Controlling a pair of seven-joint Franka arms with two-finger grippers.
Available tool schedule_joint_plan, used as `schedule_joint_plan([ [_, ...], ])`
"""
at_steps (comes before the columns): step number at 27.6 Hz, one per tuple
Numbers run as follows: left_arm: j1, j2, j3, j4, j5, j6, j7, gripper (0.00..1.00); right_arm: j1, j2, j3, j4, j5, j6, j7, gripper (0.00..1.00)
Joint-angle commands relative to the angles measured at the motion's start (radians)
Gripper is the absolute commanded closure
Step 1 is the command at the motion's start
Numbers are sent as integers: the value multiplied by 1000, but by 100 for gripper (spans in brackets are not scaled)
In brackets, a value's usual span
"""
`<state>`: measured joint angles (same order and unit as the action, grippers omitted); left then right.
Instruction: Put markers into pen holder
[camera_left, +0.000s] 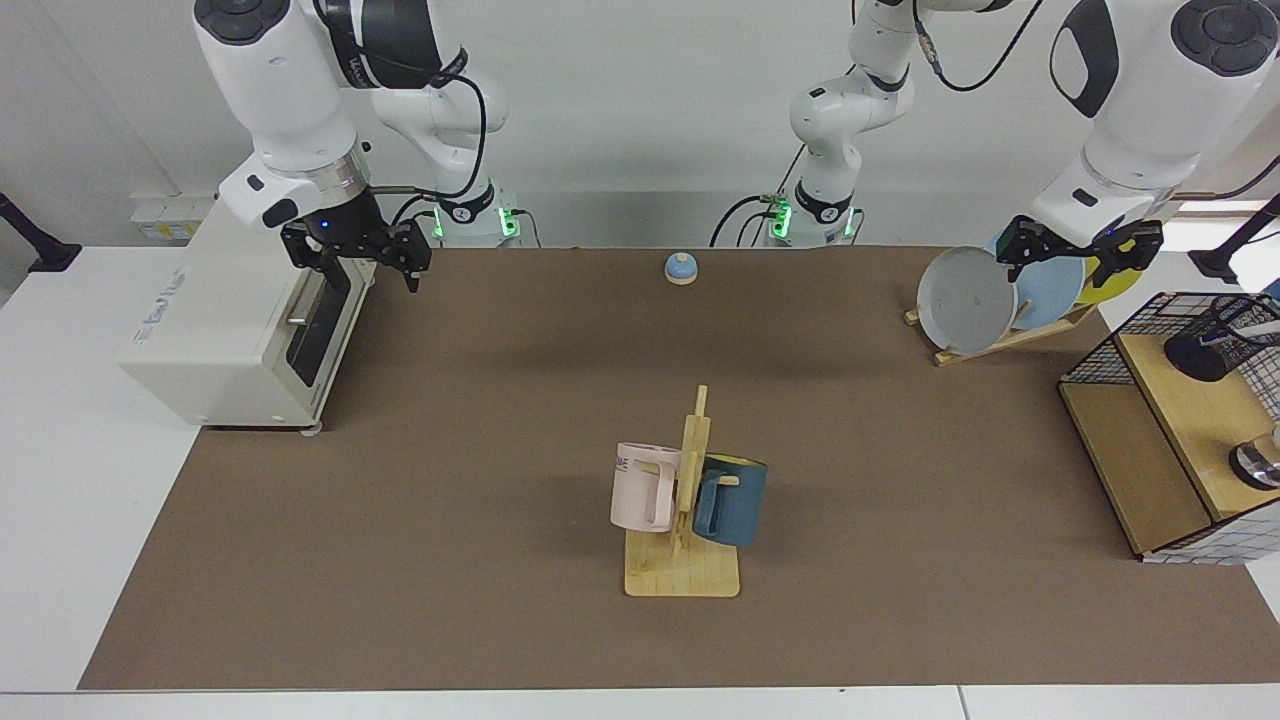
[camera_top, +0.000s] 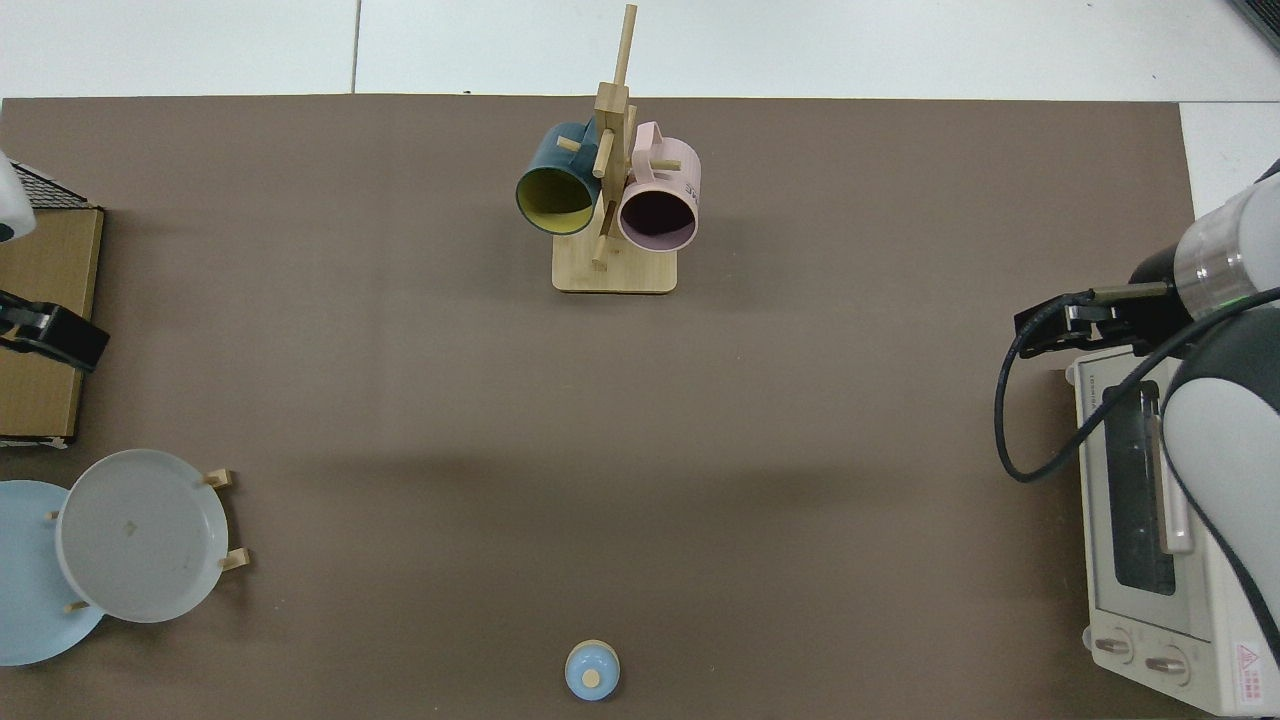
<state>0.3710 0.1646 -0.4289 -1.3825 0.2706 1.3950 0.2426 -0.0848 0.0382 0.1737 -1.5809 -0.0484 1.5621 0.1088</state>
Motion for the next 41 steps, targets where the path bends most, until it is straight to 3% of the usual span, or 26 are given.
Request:
schedule_joint_plan([
  [1,0,-17,-7,-16,-96,-8,-141,0,-9,-21,4,-25,4,4,-9,0],
  [10,0,-30,-48,-38,-223,21,-422,0,-9,-23,4,-25,4,4,-9,0],
  [17,14,-120,-53,-159,-323,137,-589,0,-9,-21,6,-25,4,4,-9,0],
  [23,17,-194,-50,-251,-341,188,-597,0,-9,-21,4,-25,4,4,-9,0],
  [38,-1,-209,-44,-254,-334,182,-476,0,-9,-23,4,-25,4,4,-9,0],
  [41,-75,-211,48,-254,-327,183,-471,0,-9,-21,6,-25,4,3,-9,0],
])
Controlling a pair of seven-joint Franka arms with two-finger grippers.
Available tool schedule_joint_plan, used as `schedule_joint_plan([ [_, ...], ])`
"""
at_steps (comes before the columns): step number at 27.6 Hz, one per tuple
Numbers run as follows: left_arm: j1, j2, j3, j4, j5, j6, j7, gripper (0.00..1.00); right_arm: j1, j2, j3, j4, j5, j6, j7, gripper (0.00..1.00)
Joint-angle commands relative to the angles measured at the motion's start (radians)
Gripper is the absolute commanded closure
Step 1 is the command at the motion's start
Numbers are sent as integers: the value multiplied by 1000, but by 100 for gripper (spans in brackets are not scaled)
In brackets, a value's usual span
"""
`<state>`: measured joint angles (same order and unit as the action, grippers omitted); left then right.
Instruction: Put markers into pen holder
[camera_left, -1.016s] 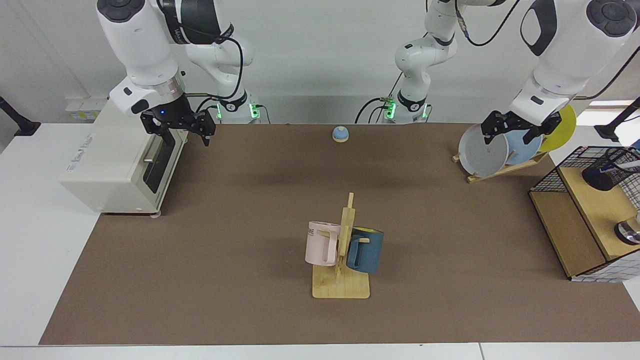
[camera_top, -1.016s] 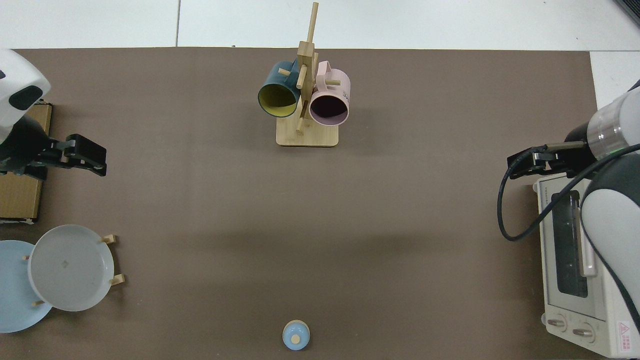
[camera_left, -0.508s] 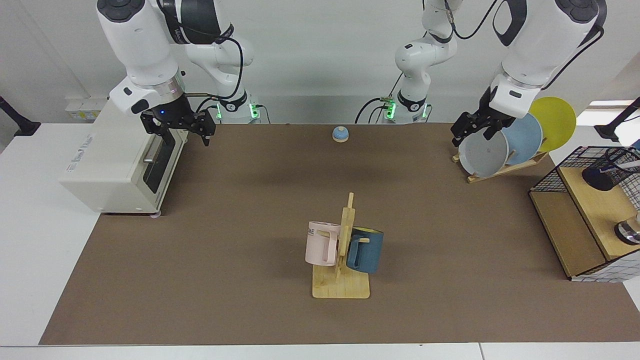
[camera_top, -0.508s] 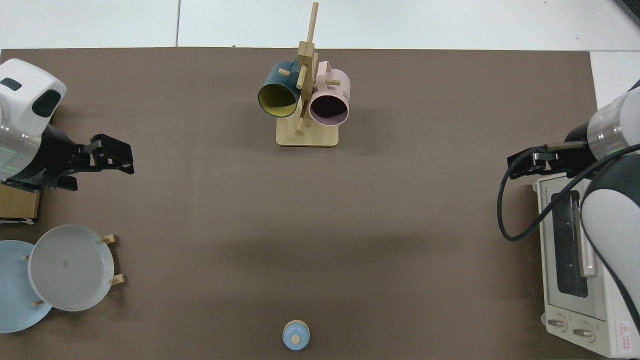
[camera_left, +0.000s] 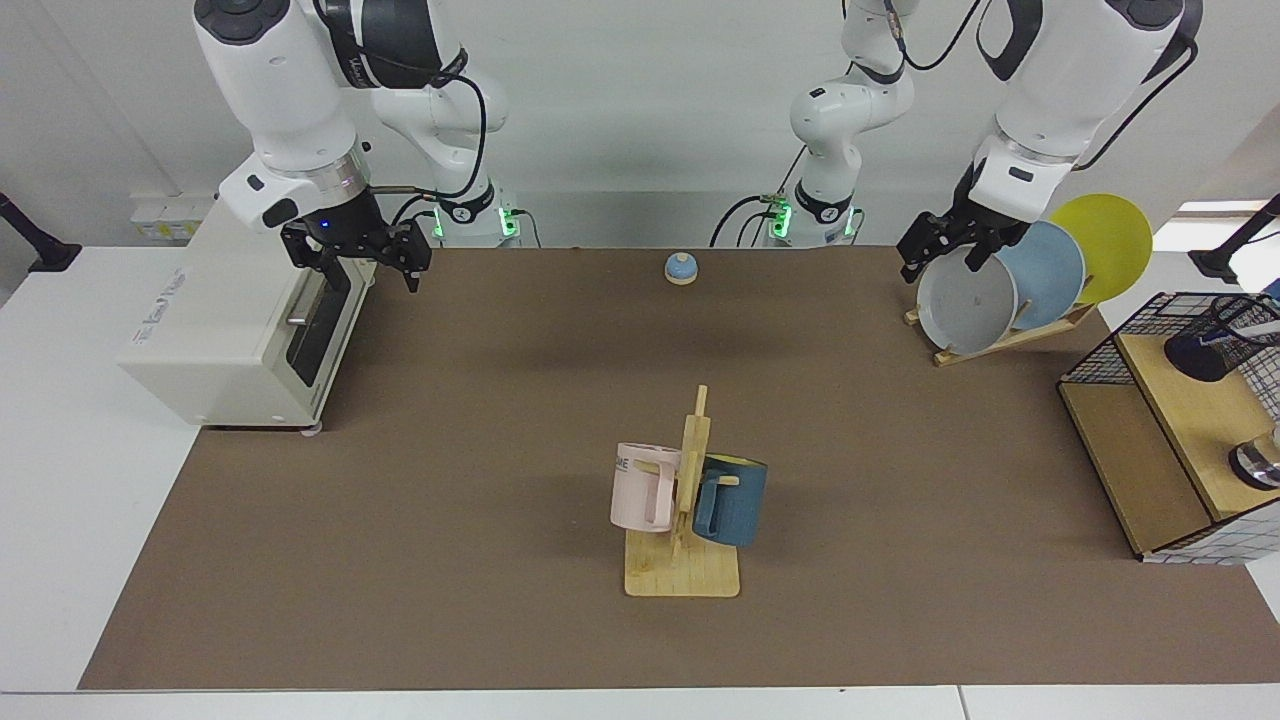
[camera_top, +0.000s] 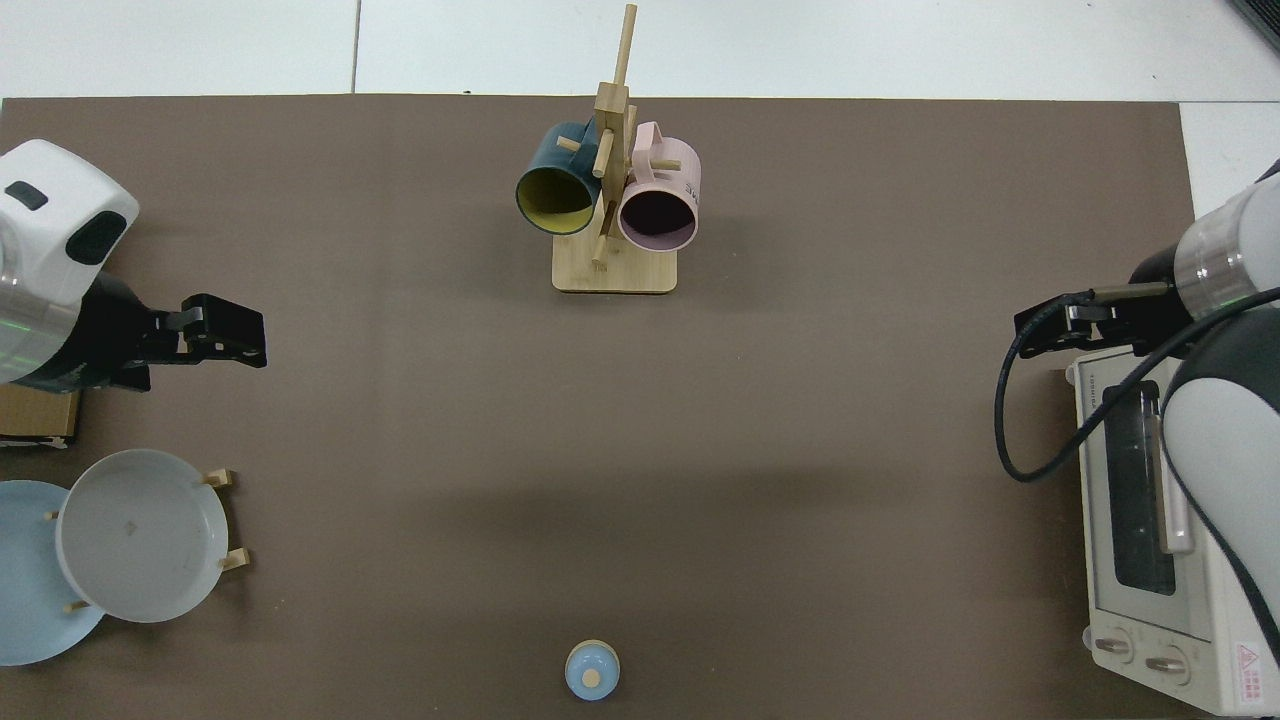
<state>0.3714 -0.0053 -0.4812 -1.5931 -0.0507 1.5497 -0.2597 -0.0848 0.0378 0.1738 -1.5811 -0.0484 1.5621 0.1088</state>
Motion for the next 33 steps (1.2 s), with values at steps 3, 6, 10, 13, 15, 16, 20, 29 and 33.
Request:
schedule_joint_plan([
  [3,-253,-42,284,-44,-5,29,36,0,-9,-21,4,-25,4,4,-9,0],
  [6,-318,-42,355,-42,-5,30,60,0,-9,-21,6,-25,4,3,-9,0],
  [10,-361,-41,391,-42,0,38,106,0,-9,-21,6,-25,4,4,-9,0],
  [13,-422,-39,455,-38,2,38,111,0,-9,-21,6,-25,4,3,-9,0],
  [15,-440,-38,474,-36,2,39,111,0,-9,-21,6,-25,4,4,-9,0],
  [16,-445,-36,475,-34,2,39,109,0,-9,-21,4,-25,4,4,-9,0],
  [20,-465,-35,492,-34,3,41,112,0,-9,-21,4,-25,4,4,-9,0],
  [29,-505,-36,529,-36,3,39,128,0,-9,-21,6,-25,4,4,-9,0],
  [33,-508,-38,529,-38,3,38,132,0,-9,-21,6,-25,4,4,-9,0],
])
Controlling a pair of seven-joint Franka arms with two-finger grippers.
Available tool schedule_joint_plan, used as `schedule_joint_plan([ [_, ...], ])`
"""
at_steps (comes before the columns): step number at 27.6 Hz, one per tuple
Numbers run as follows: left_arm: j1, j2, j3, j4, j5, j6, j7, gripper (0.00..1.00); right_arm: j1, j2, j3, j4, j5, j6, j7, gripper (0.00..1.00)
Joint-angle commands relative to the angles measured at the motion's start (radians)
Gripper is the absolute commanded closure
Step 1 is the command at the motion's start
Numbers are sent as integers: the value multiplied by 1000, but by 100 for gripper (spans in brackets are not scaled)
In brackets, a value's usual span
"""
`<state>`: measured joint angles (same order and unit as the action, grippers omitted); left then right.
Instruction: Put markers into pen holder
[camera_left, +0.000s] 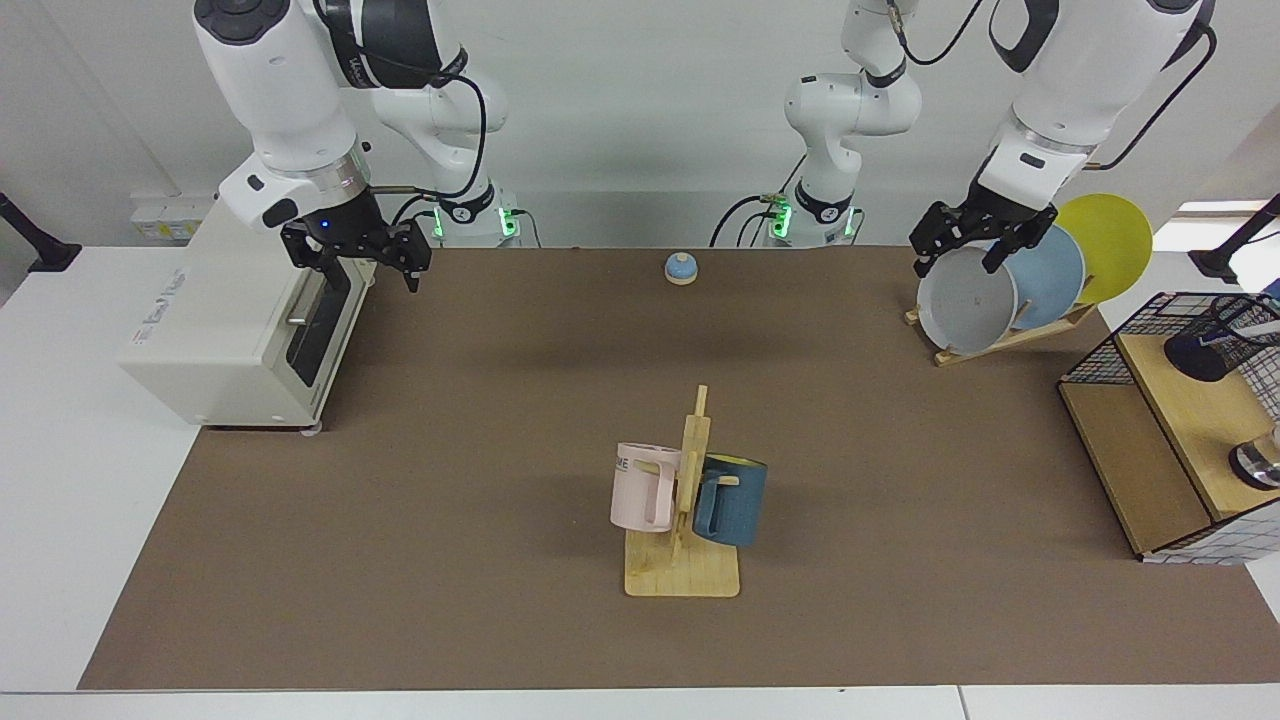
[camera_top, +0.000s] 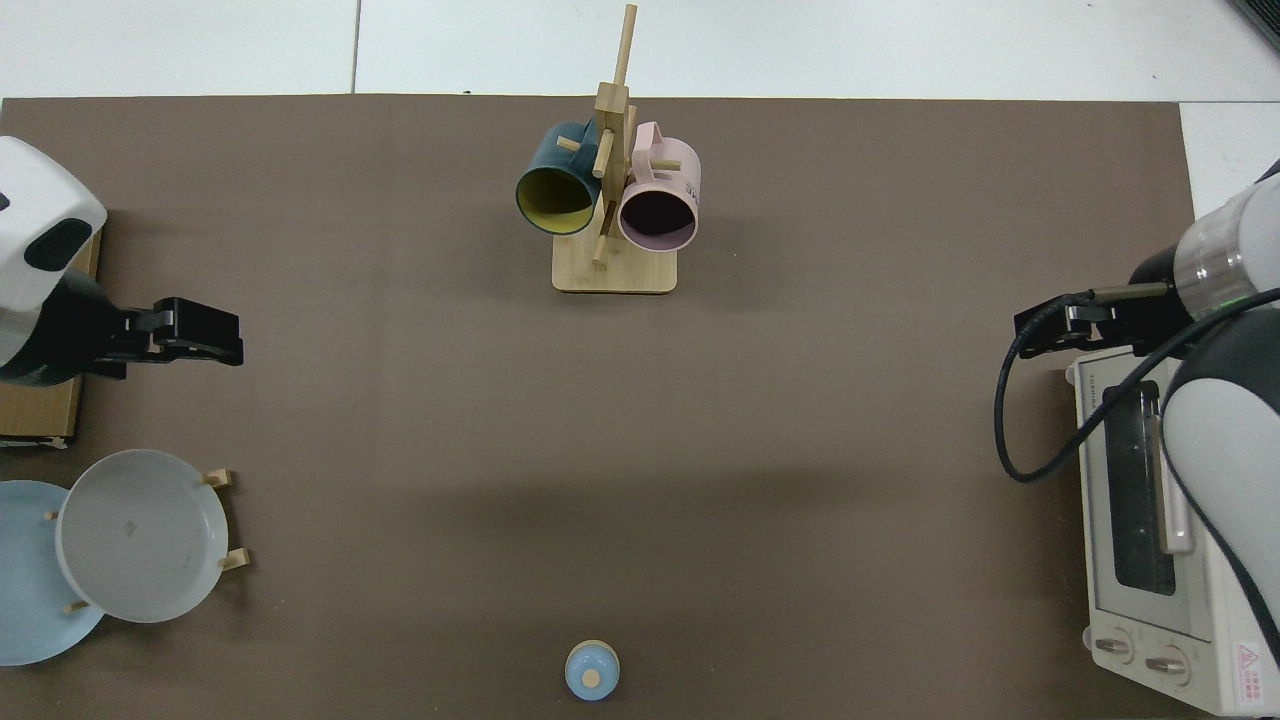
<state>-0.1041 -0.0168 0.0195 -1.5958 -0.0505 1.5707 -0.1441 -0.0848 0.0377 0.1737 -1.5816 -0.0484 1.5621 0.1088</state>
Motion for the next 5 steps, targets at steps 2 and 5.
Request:
schedule_joint_plan([
  [2,-37,-26,28,-35,3,15,17,0,-9,-21,6,-24,4,4,-9,0],
  [5,-37,-26,28,-35,3,15,15,0,-9,-21,4,-24,4,4,-9,0],
])
